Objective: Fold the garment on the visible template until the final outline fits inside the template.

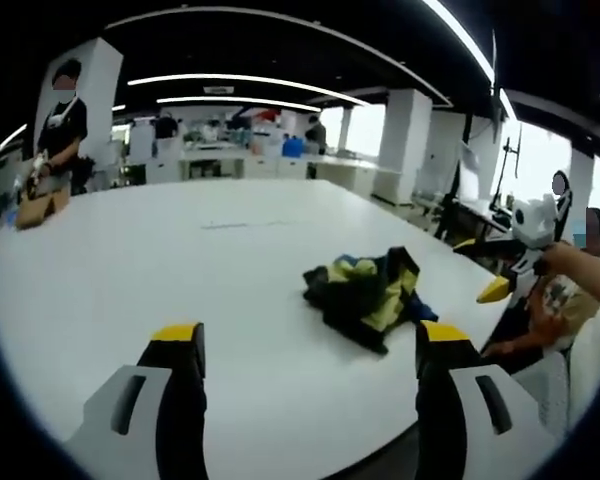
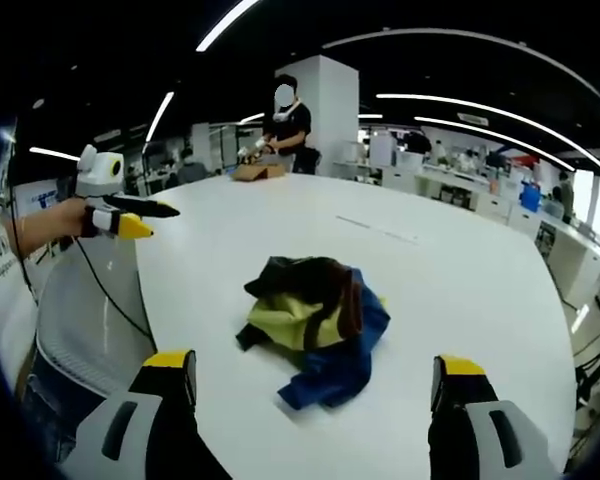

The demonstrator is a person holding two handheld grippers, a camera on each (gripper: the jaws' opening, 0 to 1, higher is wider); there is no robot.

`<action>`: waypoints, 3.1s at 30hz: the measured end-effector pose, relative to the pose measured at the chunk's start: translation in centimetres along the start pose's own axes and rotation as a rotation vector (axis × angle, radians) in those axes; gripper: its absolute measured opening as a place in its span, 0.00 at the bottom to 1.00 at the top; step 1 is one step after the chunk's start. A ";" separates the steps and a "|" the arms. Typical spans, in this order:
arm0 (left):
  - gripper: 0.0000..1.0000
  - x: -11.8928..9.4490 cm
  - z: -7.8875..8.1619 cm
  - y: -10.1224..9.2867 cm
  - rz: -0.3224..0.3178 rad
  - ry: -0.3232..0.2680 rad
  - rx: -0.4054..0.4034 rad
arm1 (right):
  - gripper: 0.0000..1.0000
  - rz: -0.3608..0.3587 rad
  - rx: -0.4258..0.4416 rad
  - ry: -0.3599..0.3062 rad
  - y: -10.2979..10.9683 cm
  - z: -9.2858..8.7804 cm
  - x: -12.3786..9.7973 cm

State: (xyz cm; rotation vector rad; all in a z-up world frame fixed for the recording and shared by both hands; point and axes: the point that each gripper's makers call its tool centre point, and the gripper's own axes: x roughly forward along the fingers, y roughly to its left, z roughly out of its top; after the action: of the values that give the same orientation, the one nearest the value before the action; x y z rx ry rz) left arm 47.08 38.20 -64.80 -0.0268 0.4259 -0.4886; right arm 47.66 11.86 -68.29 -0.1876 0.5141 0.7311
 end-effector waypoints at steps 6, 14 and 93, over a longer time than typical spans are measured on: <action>0.80 0.2 0.0 0.0 -0.007 0.004 0.019 | 0.89 -0.010 0.023 -0.047 -0.6 0.7 0.0; 0.72 0.7 0.5 -0.6 -0.028 0.000 0.049 | 0.77 -0.025 0.050 -0.063 -1.4 0.9 -0.1; 0.07 16.1 -1.8 -10.7 -0.365 0.156 0.301 | 0.28 0.049 0.296 -0.034 -2.8 -1.1 8.6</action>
State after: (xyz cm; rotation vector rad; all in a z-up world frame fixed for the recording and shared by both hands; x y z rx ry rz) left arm 54.33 21.47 -71.39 0.2288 0.4989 -0.9146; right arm 54.55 14.48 -73.60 0.1138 0.5899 0.6960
